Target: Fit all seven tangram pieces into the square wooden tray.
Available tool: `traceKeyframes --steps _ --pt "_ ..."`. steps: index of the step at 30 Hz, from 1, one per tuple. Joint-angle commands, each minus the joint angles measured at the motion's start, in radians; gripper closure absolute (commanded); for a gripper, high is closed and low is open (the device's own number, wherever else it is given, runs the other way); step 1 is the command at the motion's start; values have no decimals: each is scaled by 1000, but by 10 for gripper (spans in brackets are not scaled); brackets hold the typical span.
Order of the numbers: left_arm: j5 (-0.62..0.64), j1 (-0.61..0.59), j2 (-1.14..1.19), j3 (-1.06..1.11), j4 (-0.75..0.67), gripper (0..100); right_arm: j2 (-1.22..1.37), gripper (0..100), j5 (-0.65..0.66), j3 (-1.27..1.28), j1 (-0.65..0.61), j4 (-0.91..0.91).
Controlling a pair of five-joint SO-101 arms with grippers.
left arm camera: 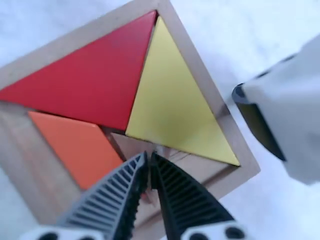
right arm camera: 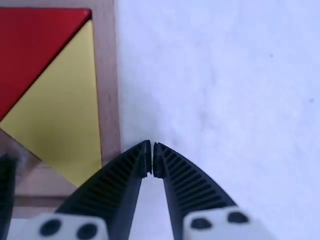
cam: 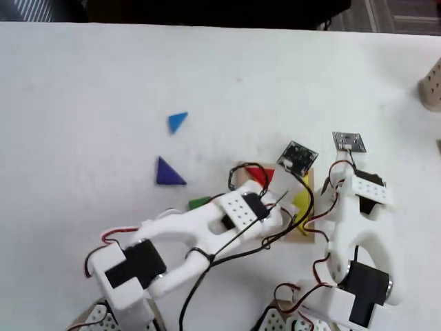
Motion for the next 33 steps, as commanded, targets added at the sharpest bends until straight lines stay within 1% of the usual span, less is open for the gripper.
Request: traceKeyframes --steps 1,7,11,25,28,33 --pt "2 -21 -1 -31 20 955 -33 980 14 -3 -12 1" --pt "2 -87 -2 -31 77 955 -31 980 14 -3 -10 1" --pt "2 -120 -2 -32 77 955 -31 981 14 -3 -10 1" --pt "2 -156 -13 -41 69 955 -31 981 14 -3 -12 1" --pt "2 -151 -58 -37 77 955 -31 981 14 -3 -12 -1" --pt "2 -148 -189 66 69 955 -31 981 14 -3 -12 -1"
